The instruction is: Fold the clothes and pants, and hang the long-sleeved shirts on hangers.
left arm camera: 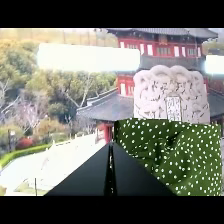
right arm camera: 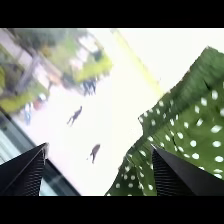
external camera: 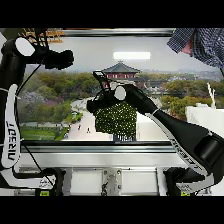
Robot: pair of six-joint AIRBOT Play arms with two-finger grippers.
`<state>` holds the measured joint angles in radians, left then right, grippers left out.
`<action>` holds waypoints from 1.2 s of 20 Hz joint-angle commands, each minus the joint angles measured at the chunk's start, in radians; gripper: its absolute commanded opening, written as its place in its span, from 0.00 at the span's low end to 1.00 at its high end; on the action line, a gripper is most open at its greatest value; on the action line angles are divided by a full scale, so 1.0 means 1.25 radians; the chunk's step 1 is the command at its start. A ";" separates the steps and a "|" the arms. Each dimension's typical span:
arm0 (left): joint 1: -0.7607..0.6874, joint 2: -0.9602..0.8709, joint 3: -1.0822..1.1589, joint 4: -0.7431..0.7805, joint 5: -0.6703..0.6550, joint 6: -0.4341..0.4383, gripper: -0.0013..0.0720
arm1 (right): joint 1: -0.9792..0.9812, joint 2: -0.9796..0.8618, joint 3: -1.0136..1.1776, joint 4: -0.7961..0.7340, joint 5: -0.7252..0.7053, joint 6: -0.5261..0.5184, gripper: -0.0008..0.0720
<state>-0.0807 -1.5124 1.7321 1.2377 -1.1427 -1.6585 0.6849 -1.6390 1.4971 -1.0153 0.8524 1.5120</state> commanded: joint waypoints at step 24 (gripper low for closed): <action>-0.272 0.209 -0.548 0.000 0.187 0.010 0.02 | -0.395 -0.003 -0.526 0.684 -0.035 -0.459 0.79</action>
<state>-0.4156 -1.2514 1.0492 1.2362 -0.9123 -1.6444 0.1181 -1.5860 0.7914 -0.2604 0.8223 0.9897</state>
